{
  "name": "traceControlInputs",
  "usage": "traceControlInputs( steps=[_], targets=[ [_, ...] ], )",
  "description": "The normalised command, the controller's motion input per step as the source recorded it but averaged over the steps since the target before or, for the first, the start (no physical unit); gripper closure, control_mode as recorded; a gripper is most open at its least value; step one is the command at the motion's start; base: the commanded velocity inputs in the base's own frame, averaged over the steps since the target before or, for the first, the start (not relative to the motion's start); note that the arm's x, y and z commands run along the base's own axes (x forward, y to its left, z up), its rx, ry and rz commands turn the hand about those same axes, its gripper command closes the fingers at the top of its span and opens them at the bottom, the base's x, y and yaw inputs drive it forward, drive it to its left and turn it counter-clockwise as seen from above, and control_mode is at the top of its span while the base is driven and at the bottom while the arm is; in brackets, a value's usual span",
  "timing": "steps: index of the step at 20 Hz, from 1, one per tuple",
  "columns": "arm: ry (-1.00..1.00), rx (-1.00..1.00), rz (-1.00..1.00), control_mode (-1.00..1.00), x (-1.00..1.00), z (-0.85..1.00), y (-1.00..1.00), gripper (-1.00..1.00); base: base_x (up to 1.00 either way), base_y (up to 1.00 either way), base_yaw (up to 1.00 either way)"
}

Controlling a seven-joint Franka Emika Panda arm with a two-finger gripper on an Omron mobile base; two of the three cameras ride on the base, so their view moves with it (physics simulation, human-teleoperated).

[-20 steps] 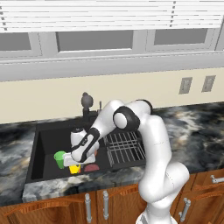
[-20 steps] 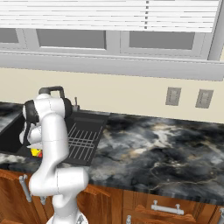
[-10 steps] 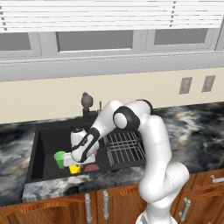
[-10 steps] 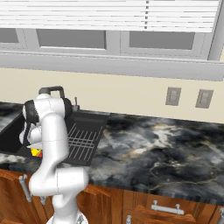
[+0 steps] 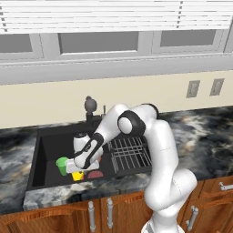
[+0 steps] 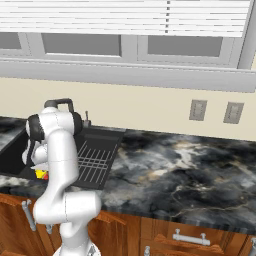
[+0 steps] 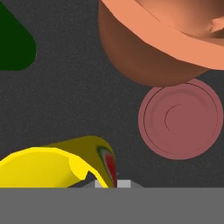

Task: Pick the cup and cup and place them in the sink. Then turn on the water.

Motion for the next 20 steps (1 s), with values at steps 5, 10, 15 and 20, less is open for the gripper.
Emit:
traceControlInputs(
  steps=[5, 10, 15, 20],
  targets=[
    [0.00, 0.00, 0.00, -1.00, 0.00, 0.00, 0.00, 1.00, 0.00, 0.00, 0.00],
    [0.00, 0.00, 0.00, -1.00, 0.00, 0.00, 0.00, -1.00, 0.00, 0.00, 0.00],
    [0.00, 0.00, 0.00, -1.00, 0.00, 0.00, 0.00, -1.00, 0.00, 0.00, 0.00],
    [0.00, 0.00, 0.00, -1.00, 0.00, 0.00, 0.00, -1.00, 0.00, 0.00, 0.00]
  ],
)
